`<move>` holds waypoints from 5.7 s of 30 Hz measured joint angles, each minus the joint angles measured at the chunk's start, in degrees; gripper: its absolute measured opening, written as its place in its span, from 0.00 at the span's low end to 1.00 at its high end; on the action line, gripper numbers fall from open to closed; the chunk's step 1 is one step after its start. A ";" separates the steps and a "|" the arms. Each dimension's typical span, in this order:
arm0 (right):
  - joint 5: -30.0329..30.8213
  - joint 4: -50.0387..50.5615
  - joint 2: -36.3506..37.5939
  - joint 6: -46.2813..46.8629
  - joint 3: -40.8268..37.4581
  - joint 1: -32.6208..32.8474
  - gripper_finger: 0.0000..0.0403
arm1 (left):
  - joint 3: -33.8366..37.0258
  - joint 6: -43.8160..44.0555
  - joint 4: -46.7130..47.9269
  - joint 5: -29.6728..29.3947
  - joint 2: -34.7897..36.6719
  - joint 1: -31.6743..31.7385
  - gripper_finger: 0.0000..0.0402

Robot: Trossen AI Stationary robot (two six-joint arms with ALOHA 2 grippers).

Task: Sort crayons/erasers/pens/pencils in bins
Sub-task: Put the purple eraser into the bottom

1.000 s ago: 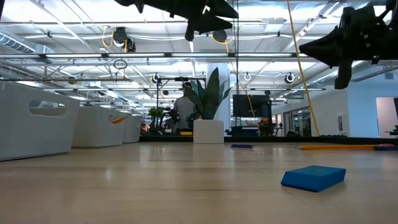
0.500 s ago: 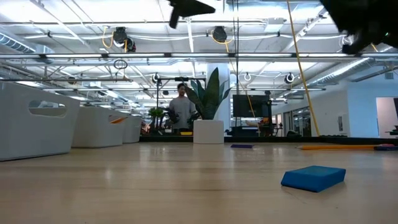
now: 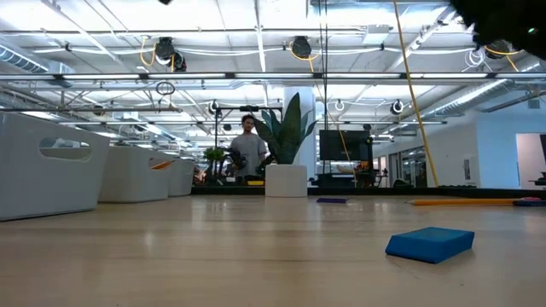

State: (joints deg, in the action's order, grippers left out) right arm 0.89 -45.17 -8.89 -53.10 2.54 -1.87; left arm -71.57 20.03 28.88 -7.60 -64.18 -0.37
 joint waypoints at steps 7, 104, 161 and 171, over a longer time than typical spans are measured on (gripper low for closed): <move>23.88 6.48 -15.66 38.63 7.60 -0.04 0.03 | 0.00 -2.56 3.18 -1.69 3.24 -2.70 0.41; 10.30 27.69 -92.71 67.72 34.58 -5.64 0.21 | 16.80 4.46 -19.74 -9.05 1.65 -5.19 0.32; 21.67 39.25 -74.35 44.60 56.75 7.96 0.19 | 29.35 47.05 -63.60 9.57 -19.11 3.66 0.07; 32.87 38.10 -66.77 44.87 56.88 16.57 0.51 | 18.84 31.43 -34.38 4.26 -13.33 -2.59 0.04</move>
State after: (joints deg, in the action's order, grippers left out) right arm 33.76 -7.08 -75.66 -8.24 59.42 14.71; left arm -52.73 51.46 -5.50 -3.34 -77.51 -2.96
